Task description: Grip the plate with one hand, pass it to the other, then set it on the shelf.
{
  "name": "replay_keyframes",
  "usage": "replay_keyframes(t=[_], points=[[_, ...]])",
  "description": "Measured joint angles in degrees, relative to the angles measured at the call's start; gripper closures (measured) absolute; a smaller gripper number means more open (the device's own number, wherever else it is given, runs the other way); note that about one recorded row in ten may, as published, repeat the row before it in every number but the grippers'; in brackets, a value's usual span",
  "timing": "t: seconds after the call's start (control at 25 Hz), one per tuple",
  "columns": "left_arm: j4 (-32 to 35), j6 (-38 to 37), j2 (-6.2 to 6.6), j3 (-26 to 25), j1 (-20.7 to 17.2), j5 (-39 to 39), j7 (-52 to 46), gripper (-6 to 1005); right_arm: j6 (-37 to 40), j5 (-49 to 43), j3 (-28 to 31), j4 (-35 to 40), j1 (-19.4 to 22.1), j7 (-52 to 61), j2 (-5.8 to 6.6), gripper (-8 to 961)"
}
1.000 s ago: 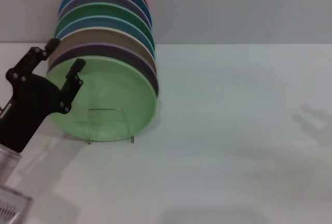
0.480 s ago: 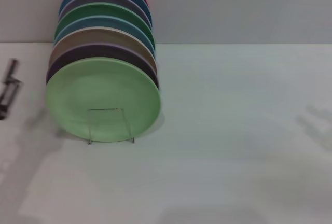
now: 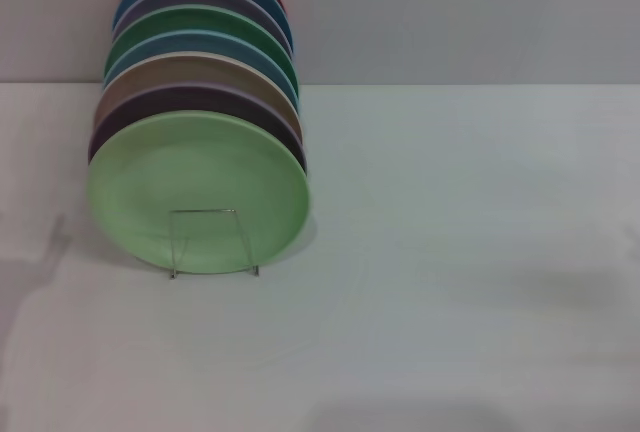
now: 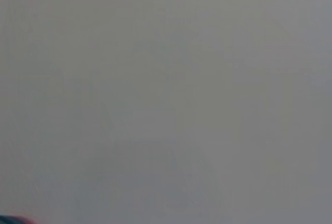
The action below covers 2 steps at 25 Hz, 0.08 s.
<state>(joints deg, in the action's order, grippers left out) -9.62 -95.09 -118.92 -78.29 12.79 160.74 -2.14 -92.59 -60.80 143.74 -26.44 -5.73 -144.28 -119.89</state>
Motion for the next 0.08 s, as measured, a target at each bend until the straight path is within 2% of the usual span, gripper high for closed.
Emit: replay_keyframes(t=[0.08], points=[[0.0, 0.3, -0.13, 0.1, -0.1, 0.0, 0.2, 187, 0.8, 3.1, -0.1, 2.9, -0.3, -3.9, 0.0, 351]])
